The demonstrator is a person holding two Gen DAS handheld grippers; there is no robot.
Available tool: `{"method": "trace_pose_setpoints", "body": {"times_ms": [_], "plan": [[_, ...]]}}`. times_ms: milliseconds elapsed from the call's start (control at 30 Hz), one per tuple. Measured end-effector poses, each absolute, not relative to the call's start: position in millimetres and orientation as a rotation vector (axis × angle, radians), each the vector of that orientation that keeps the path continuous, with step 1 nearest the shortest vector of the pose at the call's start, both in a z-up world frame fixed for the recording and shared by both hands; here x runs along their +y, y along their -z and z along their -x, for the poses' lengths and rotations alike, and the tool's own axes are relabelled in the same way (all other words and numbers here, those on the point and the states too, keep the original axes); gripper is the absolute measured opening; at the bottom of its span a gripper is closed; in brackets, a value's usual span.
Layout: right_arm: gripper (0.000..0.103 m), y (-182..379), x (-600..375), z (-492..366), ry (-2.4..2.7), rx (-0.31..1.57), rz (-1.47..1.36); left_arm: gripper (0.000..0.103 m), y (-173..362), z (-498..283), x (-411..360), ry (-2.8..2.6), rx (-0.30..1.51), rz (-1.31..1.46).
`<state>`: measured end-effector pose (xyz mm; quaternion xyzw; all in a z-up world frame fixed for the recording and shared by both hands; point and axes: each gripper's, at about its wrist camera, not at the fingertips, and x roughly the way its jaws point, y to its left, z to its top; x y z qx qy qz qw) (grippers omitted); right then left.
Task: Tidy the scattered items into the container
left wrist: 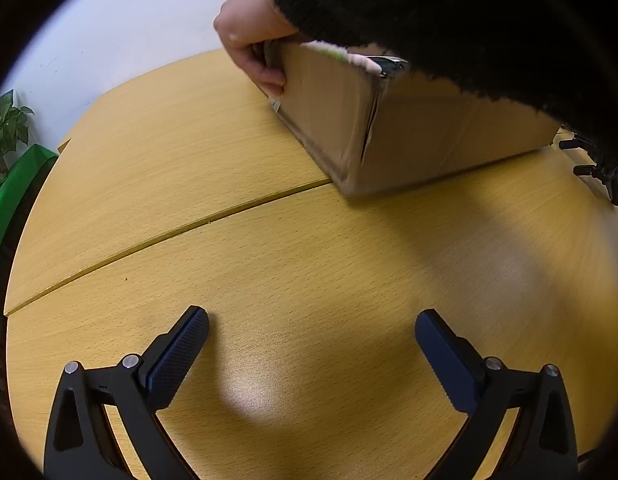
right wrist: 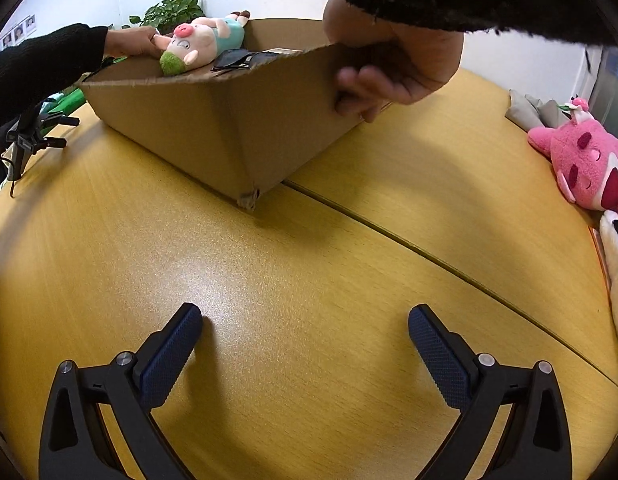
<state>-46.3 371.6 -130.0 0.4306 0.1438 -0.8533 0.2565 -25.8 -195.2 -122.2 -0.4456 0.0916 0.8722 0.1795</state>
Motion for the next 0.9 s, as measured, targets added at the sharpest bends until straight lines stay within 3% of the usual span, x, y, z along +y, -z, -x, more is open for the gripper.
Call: {"method": "trace_pose_setpoints", "body": {"times_ms": [900], "plan": [[0.103, 130.1, 371.9, 44.4, 2.316, 0.383, -1.166, 0.103, 122.4, 25.6, -194.8, -2.466, 0.258, 1.260]]}}
